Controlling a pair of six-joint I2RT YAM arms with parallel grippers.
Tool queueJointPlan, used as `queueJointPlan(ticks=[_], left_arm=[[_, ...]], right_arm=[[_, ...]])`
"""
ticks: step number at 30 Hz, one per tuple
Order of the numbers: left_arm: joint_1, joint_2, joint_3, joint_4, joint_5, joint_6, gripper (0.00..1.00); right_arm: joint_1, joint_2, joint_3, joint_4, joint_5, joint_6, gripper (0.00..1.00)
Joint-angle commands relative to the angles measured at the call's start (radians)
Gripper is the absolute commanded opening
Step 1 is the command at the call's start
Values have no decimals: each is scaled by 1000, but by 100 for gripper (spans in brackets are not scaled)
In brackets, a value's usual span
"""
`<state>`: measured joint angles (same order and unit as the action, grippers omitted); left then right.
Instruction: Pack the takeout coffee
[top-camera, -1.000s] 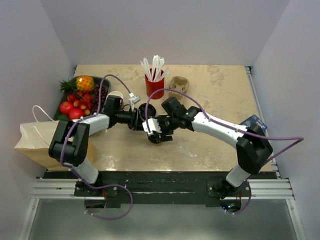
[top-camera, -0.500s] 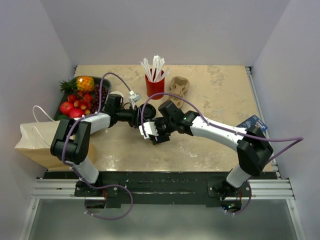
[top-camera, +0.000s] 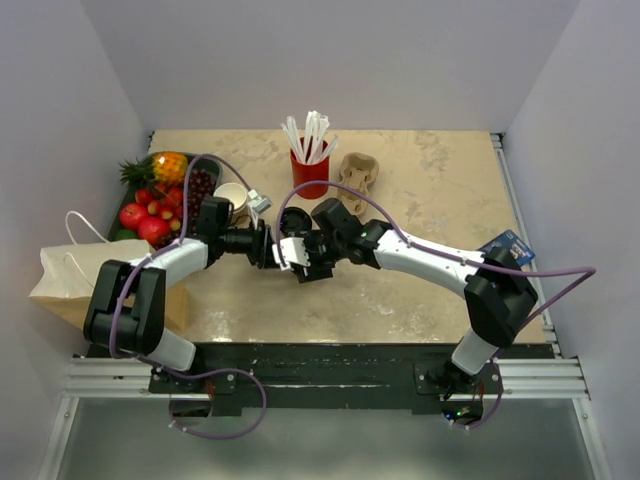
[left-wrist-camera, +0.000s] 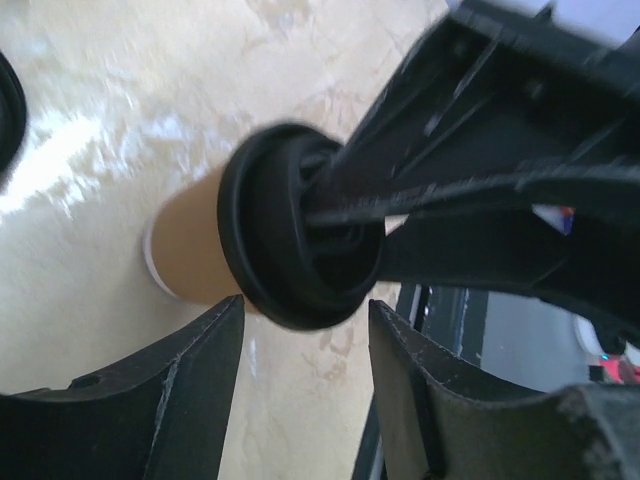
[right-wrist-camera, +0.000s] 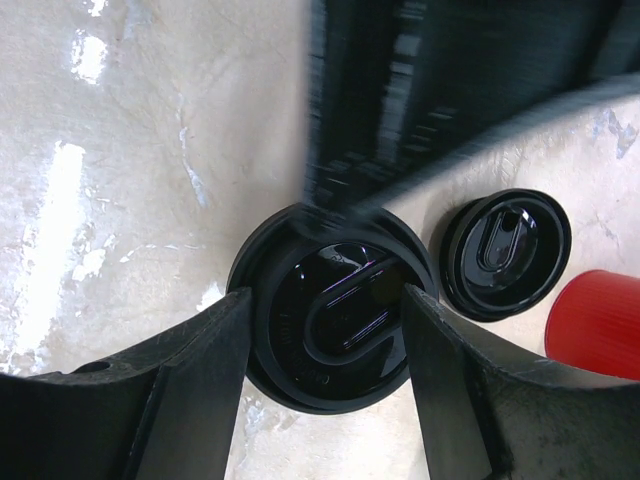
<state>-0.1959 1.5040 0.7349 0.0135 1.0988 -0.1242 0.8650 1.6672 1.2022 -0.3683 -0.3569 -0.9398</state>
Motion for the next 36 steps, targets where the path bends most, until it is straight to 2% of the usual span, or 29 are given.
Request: queueJointPlan(ticks=[1,8,13,19,26,29,36], left_arm=[[4,7,-29,-76,41,40,57],[35,41,-34,-75,27,28,56],[36,71,-40,58,44,-86,56],[36,151,-3,66,35,-110,56],[35,236,61,-55,-80,-101,51],[32,283,118,-183,-180,-11,48],[21,354,173,-283,-373,46,46]], right_arm=[[-9,78,-24,-89,115,15,65],[-9,80,-18,-106,105,45,65],[-9,88,-4,-121,90,75,65],[-9,95,8,-144,76,88,65],[-23,112,17,-155,30,142,66],[-63,137,40,-169,-28,209,67],[-169,172,71,-181,-122,254,67]])
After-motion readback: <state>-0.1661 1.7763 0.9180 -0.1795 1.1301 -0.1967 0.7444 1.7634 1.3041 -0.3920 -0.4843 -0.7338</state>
